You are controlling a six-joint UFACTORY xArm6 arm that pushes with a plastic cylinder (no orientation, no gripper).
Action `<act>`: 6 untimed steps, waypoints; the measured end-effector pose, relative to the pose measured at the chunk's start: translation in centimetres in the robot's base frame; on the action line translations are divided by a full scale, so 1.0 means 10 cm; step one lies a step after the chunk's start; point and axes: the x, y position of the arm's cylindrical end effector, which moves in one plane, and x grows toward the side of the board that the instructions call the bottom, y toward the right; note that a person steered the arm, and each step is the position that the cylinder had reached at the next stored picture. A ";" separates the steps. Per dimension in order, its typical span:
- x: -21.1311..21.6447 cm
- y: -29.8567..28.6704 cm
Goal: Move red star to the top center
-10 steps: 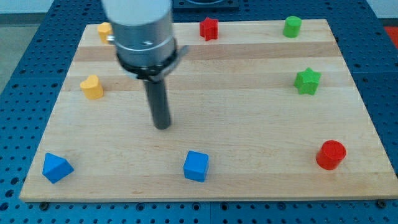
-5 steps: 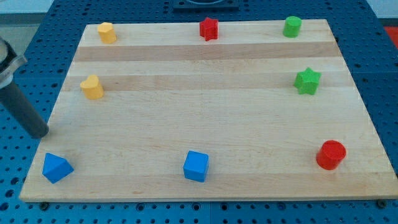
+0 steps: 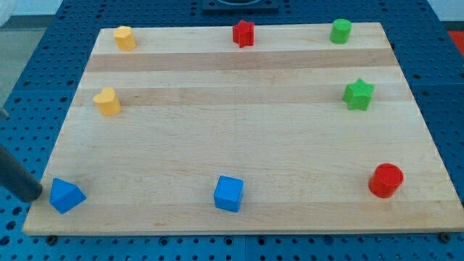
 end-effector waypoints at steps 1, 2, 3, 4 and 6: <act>0.04 0.00; 0.04 0.14; 0.04 0.62; 0.04 1.00; 0.04 1.66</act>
